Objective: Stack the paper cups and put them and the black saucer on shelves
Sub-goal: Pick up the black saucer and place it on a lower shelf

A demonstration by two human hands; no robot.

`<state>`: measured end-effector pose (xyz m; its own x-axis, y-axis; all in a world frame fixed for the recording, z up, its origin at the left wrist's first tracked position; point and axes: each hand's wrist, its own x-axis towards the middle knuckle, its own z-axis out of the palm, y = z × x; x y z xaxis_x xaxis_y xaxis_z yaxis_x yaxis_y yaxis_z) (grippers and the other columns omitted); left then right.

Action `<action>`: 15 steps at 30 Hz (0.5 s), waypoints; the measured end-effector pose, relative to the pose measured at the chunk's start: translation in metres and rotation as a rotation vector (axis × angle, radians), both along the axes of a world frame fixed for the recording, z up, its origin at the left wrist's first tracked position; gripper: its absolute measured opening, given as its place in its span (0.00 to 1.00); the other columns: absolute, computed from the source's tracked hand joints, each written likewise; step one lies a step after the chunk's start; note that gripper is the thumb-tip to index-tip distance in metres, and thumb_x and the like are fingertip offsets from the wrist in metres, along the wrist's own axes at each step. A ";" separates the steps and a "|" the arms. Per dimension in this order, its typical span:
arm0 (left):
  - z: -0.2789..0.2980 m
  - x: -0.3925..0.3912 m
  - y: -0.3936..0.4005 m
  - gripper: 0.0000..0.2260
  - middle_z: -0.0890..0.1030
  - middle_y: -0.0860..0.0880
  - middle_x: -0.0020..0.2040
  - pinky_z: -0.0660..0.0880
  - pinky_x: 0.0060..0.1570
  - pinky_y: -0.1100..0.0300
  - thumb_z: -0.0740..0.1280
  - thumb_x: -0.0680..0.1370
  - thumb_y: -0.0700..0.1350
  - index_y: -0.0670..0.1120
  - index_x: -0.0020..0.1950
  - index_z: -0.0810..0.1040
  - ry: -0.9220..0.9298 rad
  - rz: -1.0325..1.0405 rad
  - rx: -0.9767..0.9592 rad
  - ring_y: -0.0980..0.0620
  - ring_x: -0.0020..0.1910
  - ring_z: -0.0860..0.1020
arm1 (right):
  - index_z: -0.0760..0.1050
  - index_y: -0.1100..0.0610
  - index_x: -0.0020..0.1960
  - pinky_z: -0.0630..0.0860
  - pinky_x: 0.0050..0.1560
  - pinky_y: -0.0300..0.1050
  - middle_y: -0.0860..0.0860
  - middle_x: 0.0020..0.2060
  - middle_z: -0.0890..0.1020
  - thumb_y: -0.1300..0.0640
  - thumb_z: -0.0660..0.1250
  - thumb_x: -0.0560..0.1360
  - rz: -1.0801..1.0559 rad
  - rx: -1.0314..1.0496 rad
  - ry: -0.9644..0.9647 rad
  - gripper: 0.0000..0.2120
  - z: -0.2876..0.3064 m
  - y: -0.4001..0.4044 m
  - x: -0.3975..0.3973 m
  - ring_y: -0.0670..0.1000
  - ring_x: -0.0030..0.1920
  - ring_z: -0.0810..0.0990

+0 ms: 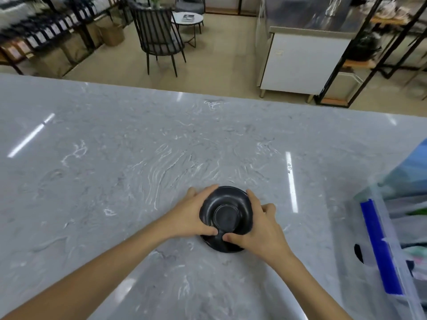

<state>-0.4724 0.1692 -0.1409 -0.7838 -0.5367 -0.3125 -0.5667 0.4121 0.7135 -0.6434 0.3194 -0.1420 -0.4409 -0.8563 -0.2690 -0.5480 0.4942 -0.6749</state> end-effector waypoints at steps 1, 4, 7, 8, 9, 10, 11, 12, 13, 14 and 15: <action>0.002 0.002 0.001 0.54 0.66 0.54 0.62 0.67 0.61 0.69 0.82 0.68 0.50 0.64 0.83 0.50 -0.006 0.005 -0.001 0.55 0.67 0.67 | 0.40 0.24 0.69 0.69 0.37 0.32 0.45 0.53 0.60 0.32 0.78 0.51 0.015 -0.006 -0.002 0.60 0.004 0.000 0.000 0.38 0.42 0.72; 0.012 0.013 0.003 0.56 0.67 0.49 0.64 0.69 0.64 0.64 0.82 0.67 0.51 0.67 0.83 0.46 -0.016 0.015 -0.013 0.55 0.65 0.68 | 0.42 0.28 0.74 0.76 0.44 0.40 0.47 0.55 0.63 0.34 0.79 0.52 0.074 -0.025 0.017 0.63 0.013 -0.001 0.003 0.43 0.45 0.72; 0.026 0.031 0.004 0.56 0.69 0.52 0.61 0.72 0.65 0.59 0.82 0.67 0.52 0.71 0.80 0.45 0.009 0.031 -0.038 0.55 0.64 0.67 | 0.44 0.31 0.76 0.81 0.51 0.47 0.48 0.58 0.64 0.37 0.81 0.53 0.142 -0.051 0.020 0.63 0.028 -0.010 0.015 0.46 0.50 0.73; 0.030 0.039 0.003 0.56 0.70 0.54 0.60 0.73 0.65 0.59 0.82 0.67 0.52 0.75 0.78 0.44 0.028 0.040 -0.045 0.55 0.65 0.67 | 0.44 0.31 0.76 0.81 0.51 0.48 0.48 0.57 0.63 0.37 0.81 0.54 0.169 -0.058 0.024 0.62 0.033 -0.014 0.021 0.46 0.50 0.74; 0.034 0.047 0.002 0.56 0.70 0.58 0.59 0.72 0.64 0.62 0.82 0.67 0.52 0.79 0.74 0.43 0.051 0.049 -0.056 0.56 0.64 0.66 | 0.44 0.31 0.76 0.81 0.51 0.47 0.48 0.57 0.62 0.37 0.81 0.54 0.195 -0.065 0.031 0.62 0.037 -0.018 0.027 0.46 0.50 0.75; 0.037 0.056 0.001 0.56 0.70 0.61 0.58 0.70 0.61 0.67 0.82 0.67 0.52 0.82 0.71 0.41 0.066 0.061 -0.073 0.58 0.63 0.65 | 0.44 0.31 0.76 0.81 0.51 0.47 0.47 0.56 0.62 0.38 0.81 0.55 0.221 -0.072 0.040 0.61 0.042 -0.023 0.033 0.47 0.49 0.75; 0.040 0.066 0.000 0.56 0.69 0.63 0.57 0.68 0.58 0.71 0.82 0.67 0.52 0.84 0.69 0.40 0.072 0.079 -0.088 0.58 0.61 0.65 | 0.44 0.31 0.75 0.81 0.50 0.45 0.47 0.56 0.61 0.37 0.81 0.55 0.245 -0.077 0.051 0.61 0.045 -0.028 0.041 0.47 0.49 0.76; 0.042 0.076 0.000 0.56 0.69 0.62 0.57 0.68 0.56 0.71 0.82 0.67 0.53 0.84 0.69 0.40 0.070 0.106 -0.098 0.58 0.60 0.66 | 0.44 0.31 0.75 0.80 0.48 0.44 0.47 0.56 0.61 0.37 0.81 0.55 0.267 -0.083 0.061 0.61 0.048 -0.033 0.049 0.46 0.48 0.76; 0.044 0.087 -0.001 0.56 0.70 0.58 0.57 0.68 0.55 0.70 0.82 0.67 0.54 0.82 0.72 0.41 0.065 0.143 -0.098 0.58 0.60 0.68 | 0.44 0.30 0.75 0.78 0.46 0.42 0.47 0.56 0.61 0.36 0.81 0.55 0.290 -0.089 0.069 0.61 0.050 -0.038 0.057 0.45 0.47 0.76; 0.045 0.099 -0.002 0.56 0.70 0.55 0.57 0.70 0.55 0.68 0.82 0.66 0.54 0.80 0.75 0.42 0.059 0.186 -0.089 0.58 0.59 0.70 | 0.43 0.30 0.75 0.77 0.44 0.40 0.47 0.56 0.61 0.36 0.80 0.55 0.313 -0.095 0.073 0.61 0.052 -0.044 0.066 0.43 0.45 0.75; 0.046 0.112 -0.004 0.56 0.70 0.53 0.58 0.71 0.55 0.67 0.82 0.66 0.55 0.77 0.77 0.43 0.058 0.223 -0.078 0.59 0.59 0.71 | 0.43 0.30 0.75 0.75 0.43 0.39 0.47 0.56 0.61 0.35 0.80 0.55 0.336 -0.099 0.075 0.61 0.053 -0.050 0.075 0.43 0.44 0.75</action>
<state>-0.3606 0.1654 -0.0949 -0.6583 -0.7195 -0.2213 -0.6091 0.3365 0.7181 -0.5681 0.2691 -0.0886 -0.1459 -0.9770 -0.1556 -0.7184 0.2128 -0.6623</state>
